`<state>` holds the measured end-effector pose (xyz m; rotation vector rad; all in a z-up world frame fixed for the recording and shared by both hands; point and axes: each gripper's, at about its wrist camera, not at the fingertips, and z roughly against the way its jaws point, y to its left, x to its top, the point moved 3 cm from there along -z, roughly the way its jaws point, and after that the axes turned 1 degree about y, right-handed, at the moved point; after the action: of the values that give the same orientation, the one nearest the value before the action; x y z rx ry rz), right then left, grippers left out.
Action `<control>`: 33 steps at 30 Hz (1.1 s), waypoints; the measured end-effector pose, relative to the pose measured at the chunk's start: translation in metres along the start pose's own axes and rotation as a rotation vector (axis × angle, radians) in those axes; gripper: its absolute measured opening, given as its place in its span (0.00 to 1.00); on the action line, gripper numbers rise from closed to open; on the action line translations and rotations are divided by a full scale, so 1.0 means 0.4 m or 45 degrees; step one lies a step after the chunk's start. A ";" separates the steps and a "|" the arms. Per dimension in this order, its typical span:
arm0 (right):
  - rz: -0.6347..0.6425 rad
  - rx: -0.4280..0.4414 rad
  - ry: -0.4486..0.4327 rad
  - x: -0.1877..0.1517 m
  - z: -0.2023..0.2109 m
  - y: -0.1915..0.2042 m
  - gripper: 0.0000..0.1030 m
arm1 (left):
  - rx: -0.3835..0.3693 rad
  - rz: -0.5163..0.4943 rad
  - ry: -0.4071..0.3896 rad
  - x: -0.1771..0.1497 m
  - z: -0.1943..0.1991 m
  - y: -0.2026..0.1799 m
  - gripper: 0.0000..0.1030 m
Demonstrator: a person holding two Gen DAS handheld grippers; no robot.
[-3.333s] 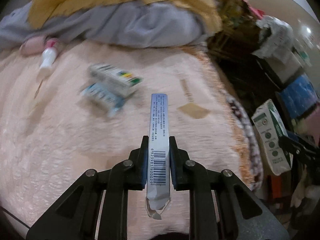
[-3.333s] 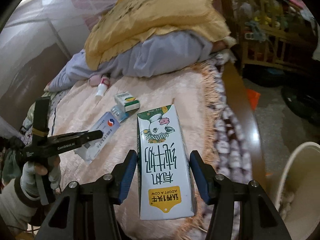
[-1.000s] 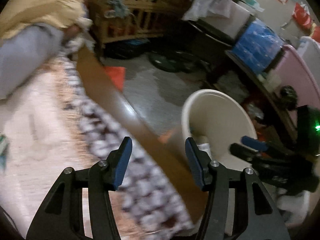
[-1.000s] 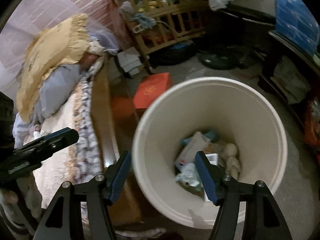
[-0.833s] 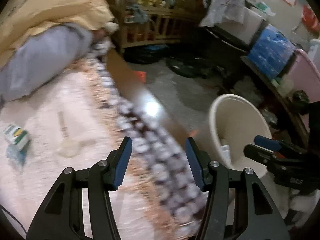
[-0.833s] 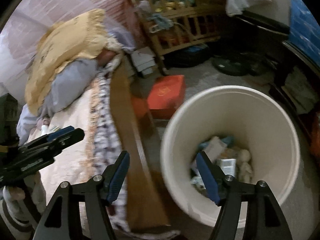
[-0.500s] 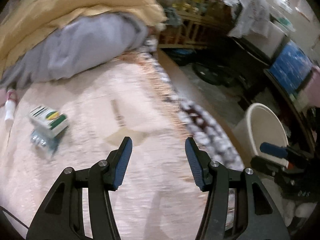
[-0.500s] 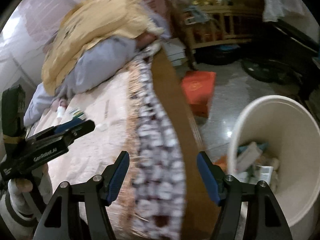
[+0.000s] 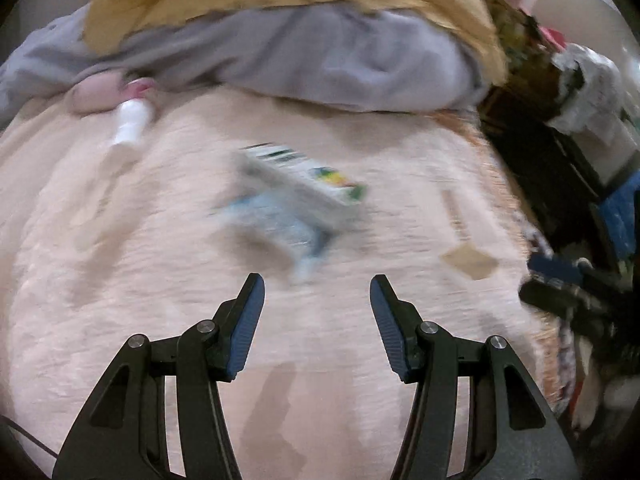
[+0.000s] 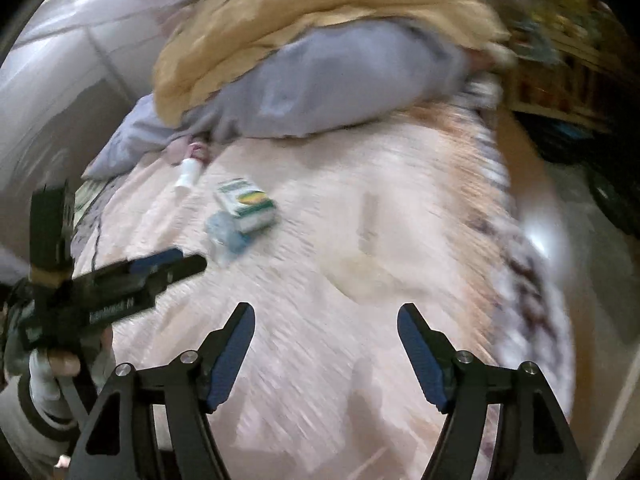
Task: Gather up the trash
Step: 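Return both tools to the remaining trash on the bed, then grasp the green-white medicine box with right tool while left tool grasps blue wrapper packet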
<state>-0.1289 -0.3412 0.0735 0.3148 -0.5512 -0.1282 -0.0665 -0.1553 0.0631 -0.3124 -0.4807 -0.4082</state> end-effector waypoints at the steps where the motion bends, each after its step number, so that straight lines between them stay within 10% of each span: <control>1: 0.034 0.014 0.004 0.023 -0.030 0.023 0.70 | 0.013 0.011 0.004 -0.005 0.003 0.025 0.52; 14: 0.259 0.093 0.172 0.241 -0.388 0.183 0.73 | -0.055 0.141 0.029 0.006 -0.003 0.152 0.52; 16: 0.229 0.102 0.191 0.236 -0.407 0.171 0.61 | -0.075 0.142 0.030 0.014 -0.014 0.141 0.52; 33: 0.146 -0.326 0.130 0.027 -0.147 -0.009 0.56 | -0.067 0.305 0.003 0.108 -0.227 0.072 0.51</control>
<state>-0.0887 -0.3316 0.0304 0.0398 -0.4444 -0.0704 0.0159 -0.1779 0.0026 -0.4153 -0.4250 -0.1886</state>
